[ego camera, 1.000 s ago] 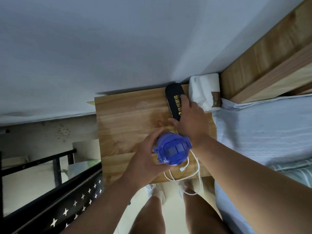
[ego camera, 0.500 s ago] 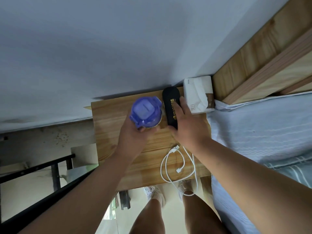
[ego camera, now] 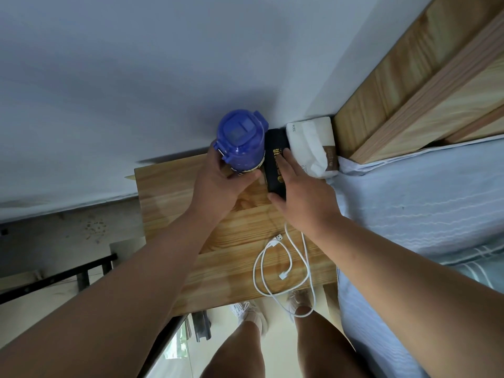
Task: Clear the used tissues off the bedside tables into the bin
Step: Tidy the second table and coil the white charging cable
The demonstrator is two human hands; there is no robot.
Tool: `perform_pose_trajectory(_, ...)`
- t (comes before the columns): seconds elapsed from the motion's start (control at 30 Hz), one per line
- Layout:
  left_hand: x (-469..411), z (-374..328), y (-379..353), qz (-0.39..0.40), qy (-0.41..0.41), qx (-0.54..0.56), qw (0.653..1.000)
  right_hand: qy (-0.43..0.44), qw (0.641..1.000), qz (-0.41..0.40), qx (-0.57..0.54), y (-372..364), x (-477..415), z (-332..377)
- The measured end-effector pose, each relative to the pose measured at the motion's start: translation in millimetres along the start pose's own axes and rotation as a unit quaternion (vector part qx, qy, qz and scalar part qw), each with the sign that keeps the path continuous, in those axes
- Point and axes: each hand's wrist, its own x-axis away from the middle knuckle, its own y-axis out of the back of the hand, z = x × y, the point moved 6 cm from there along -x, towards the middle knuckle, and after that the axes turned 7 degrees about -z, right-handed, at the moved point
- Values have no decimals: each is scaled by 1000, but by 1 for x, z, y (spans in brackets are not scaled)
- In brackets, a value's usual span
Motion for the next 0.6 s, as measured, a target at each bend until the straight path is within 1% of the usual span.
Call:
perform_pose_trajectory(0.13,1,4,0,-6,15,11,1000,0,1000,12,-15,0,-2,-5)
perform_pose_trajectory(0.2,4,6,-1,4,27,18,999,-3,999,13,-29,3,-1,-7)
perform_pose_trajectory(0.3,14,9,3,3,29,-3,1000,-2,999,13,-47,12,4,-8)
perform_pose_trajectory(0.33,20,13,7,-16,42,-16,999,-3,998,4,-57,18,8,-8)
perform_pose_trajectory(0.43,54,34,23,-92,81,-94,988,-12,988,-68,-135,42,24,-12)
perform_pose_trajectory(0.5,86,54,21,-76,104,-125,984,-41,977,-88,-192,47,44,-16)
perform_pose_trajectory(0.6,134,80,6,-6,138,-173,975,-136,962,-48,-234,28,85,-18)
